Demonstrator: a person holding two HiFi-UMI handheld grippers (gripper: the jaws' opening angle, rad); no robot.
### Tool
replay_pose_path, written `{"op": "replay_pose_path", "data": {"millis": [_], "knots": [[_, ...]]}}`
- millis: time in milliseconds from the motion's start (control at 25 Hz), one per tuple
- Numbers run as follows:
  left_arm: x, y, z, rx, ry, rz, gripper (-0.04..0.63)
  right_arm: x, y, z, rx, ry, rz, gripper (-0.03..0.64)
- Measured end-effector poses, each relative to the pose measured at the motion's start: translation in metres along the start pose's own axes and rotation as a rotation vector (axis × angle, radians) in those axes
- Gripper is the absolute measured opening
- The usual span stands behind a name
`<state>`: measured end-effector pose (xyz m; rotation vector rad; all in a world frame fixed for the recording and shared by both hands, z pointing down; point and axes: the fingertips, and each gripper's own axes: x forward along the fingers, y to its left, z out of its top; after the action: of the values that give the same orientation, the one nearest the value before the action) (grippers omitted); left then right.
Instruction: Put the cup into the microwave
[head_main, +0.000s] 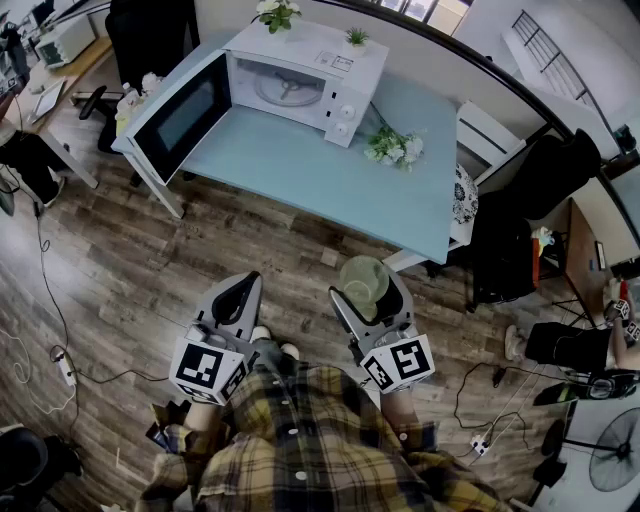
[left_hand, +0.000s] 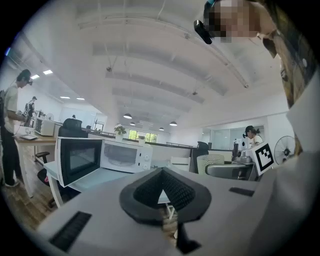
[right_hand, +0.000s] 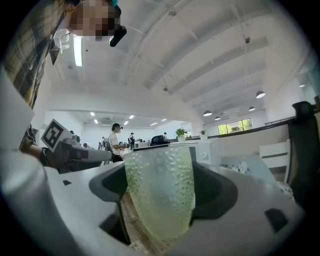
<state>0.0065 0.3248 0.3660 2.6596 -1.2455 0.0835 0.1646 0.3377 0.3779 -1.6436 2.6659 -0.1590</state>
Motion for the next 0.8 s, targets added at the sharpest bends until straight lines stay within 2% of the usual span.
{"op": "replay_pose_path", "data": {"millis": [480,800], "knots": [[-0.017,-0.004,-0.011,0.013,0.017,0.055,-0.009,-0.022,0.000,-0.009,0.049,-0.005,0.016,0.377],[-0.008,0.016,-0.023,-0.012,0.034,0.059,-0.009,-0.008,-0.004,-0.019,0.087,0.012,-0.002,0.377]]}}
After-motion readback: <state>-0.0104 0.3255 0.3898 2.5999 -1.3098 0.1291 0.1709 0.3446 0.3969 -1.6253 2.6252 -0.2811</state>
